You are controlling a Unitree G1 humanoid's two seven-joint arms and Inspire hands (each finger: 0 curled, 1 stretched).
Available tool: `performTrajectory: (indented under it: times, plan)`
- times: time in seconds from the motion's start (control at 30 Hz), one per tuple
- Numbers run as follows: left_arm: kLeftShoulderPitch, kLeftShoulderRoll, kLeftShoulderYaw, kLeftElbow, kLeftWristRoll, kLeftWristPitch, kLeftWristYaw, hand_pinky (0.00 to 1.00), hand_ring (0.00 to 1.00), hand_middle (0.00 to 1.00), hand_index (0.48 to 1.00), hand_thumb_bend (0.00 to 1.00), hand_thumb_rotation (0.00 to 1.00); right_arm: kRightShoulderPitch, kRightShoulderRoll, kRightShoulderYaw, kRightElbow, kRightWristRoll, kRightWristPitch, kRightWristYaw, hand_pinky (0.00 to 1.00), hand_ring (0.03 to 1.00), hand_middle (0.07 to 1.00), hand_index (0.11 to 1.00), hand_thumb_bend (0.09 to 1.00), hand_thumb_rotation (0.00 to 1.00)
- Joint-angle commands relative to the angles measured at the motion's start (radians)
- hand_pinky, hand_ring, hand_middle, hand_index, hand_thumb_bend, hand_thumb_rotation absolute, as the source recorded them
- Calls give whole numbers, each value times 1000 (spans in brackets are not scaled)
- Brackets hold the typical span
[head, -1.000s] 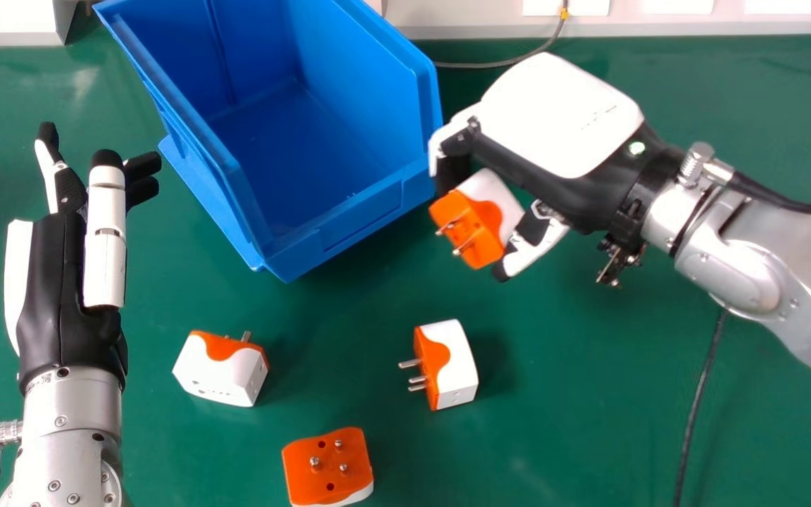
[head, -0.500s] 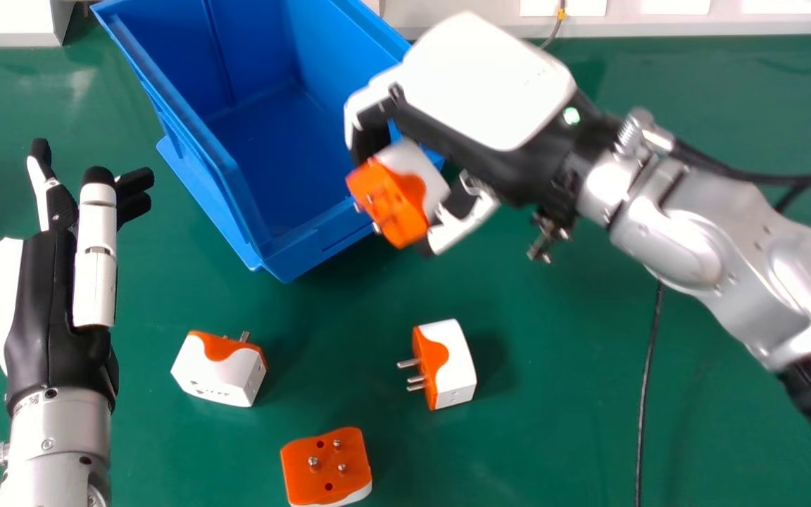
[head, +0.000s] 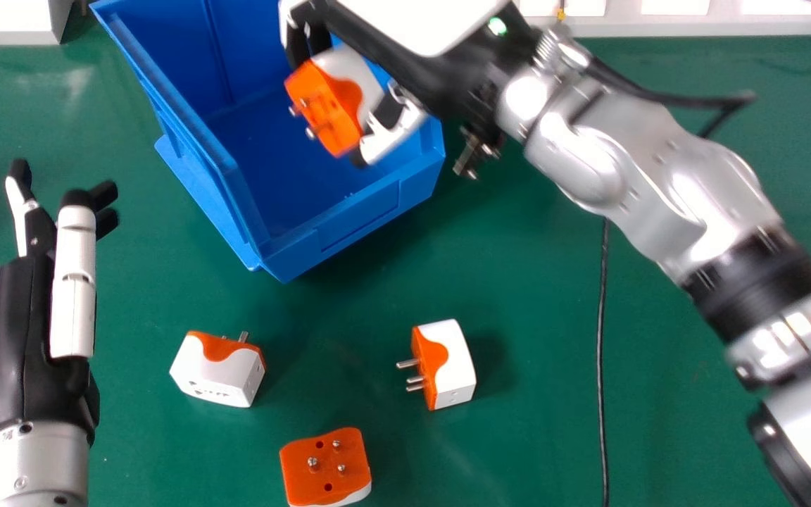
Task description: Pick all objects and put in blue box
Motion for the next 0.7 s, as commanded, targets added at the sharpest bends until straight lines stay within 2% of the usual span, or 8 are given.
performTrajectory:
  times: [0.0,0.07,0.1,0.17,0.27,0.43,0.57,0.67]
  plan:
    - [4,26,12,23,-16,-71,-37,994,940,927,1000,220,1000,-99,31,9,69,1,2,-55,330,439,507,510,495,0]
    - [9,32,15,42,-18,-107,-53,995,952,942,1000,227,1000,-135,50,20,133,2,-2,-80,329,441,511,506,495,0]
    - [12,36,15,49,-14,-123,-60,996,962,953,1000,237,1000,-155,62,27,170,0,-1,-94,328,444,515,502,495,0]
    - [16,38,15,57,-9,-143,-68,997,969,963,1000,248,1000,-190,86,49,233,-11,8,-125,328,446,519,499,495,0]
    - [19,41,12,57,-7,-156,-80,998,981,976,1000,267,1000,-238,129,84,322,-29,34,-162,328,449,522,499,495,0]
    - [23,40,8,61,3,-173,-80,999,990,988,1000,302,1000,-290,187,112,441,-26,48,-188,328,446,522,506,494,0]
    - [22,40,4,76,9,-195,-79,1000,992,991,1000,310,1000,-312,229,102,515,7,70,-155,328,448,523,503,495,0]
    - [25,38,-3,72,15,-204,-78,1000,995,994,1000,323,1000,-317,247,103,545,18,88,-145,331,457,519,489,496,0]
